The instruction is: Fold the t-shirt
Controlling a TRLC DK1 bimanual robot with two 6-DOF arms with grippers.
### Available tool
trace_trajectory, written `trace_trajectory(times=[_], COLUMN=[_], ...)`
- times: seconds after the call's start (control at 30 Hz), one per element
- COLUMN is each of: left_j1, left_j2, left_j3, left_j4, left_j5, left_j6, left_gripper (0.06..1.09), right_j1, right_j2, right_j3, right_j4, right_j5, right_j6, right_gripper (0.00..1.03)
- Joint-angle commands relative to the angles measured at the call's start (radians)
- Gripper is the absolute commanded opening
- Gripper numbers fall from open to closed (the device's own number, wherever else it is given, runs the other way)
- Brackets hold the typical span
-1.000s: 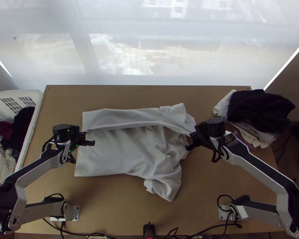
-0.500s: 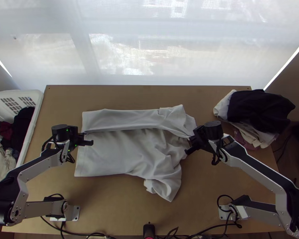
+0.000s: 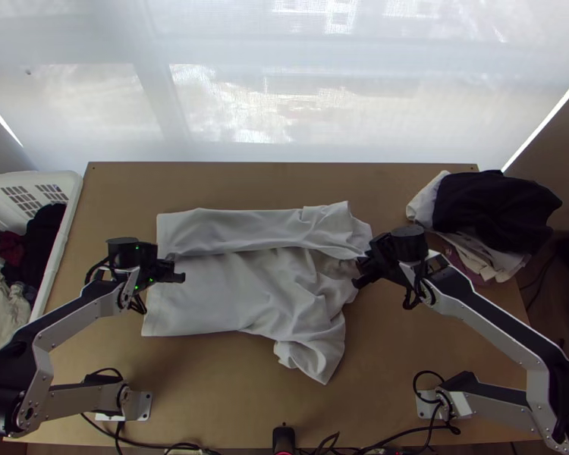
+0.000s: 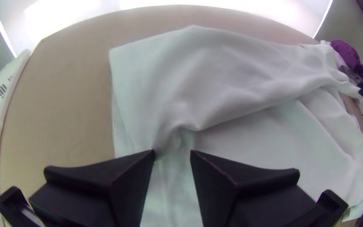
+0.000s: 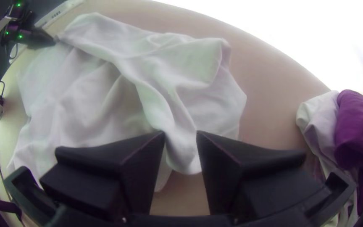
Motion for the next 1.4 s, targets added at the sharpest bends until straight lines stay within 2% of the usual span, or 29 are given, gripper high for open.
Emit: trace_trajectory(times=[0.0, 0.07, 0.1, 0.27, 0.33, 0.5, 0.67, 0.83, 0.97, 1.2, 1.27, 1.37], left_j1=[-0.075, -0.072, -0.068, -0.032, -0.009, 0.034, 0.037, 0.038, 0.04, 0.027, 0.015, -0.005], left_j2=[-0.039, -0.069, -0.086, -0.22, -0.286, -0.374, -0.387, -0.356, -0.302, -0.195, -0.175, -0.166], left_j3=[0.046, 0.045, 0.046, 0.046, 0.034, 0.025, 0.049, 0.083, 0.078, 0.078, 0.088, 0.1], left_j4=[-0.203, -0.24, -0.264, -0.453, -0.521, -0.711, -0.861, -0.944, -0.944, -0.906, -0.906, -0.907], left_j5=[0.055, 0.063, 0.069, 0.079, 0.079, 0.079, 0.065, -0.003, -0.064, -0.067, -0.066, -0.056], left_j6=[-0.05, -0.05, -0.05, -0.015, 0.003, 0.071, 0.081, 0.071, 0.065, 0.057, 0.046, 0.026], left_gripper=[0.79, 0.8, 0.8, 0.83, 0.88, 0.88, 0.88, 0.88, 0.88, 0.87, 0.79, 0.6], right_j1=[-0.013, -0.014, -0.016, -0.03, -0.03, -0.028, -0.024, -0.014, -0.01, 0.007, 0.016, 0.027], right_j2=[-0.001, -0.001, -0.001, -0.029, -0.038, -0.058, -0.069, -0.089, -0.096, -0.113, -0.119, -0.129], right_j3=[0.066, 0.083, 0.09, 0.15, 0.176, 0.212, 0.227, 0.216, 0.21, 0.195, 0.19, 0.186], right_j4=[-0.018, -0.036, -0.047, -0.084, -0.104, -0.139, -0.167, -0.188, -0.197, -0.202, -0.205, -0.208], right_j5=[0.0, 0.0, 0.0, 0.0, 0.0, -0.001, -0.001, -0.001, -0.003, -0.004, -0.004, -0.004], right_j6=[0.009, 0.008, 0.008, 0.006, 0.006, 0.004, 0.0, 0.0, -0.002, -0.002, -0.005, -0.012], right_gripper=[0.62, 0.88, 0.92, 0.92, 0.92, 0.92, 0.92, 0.92, 0.92, 0.92, 0.92, 0.92])
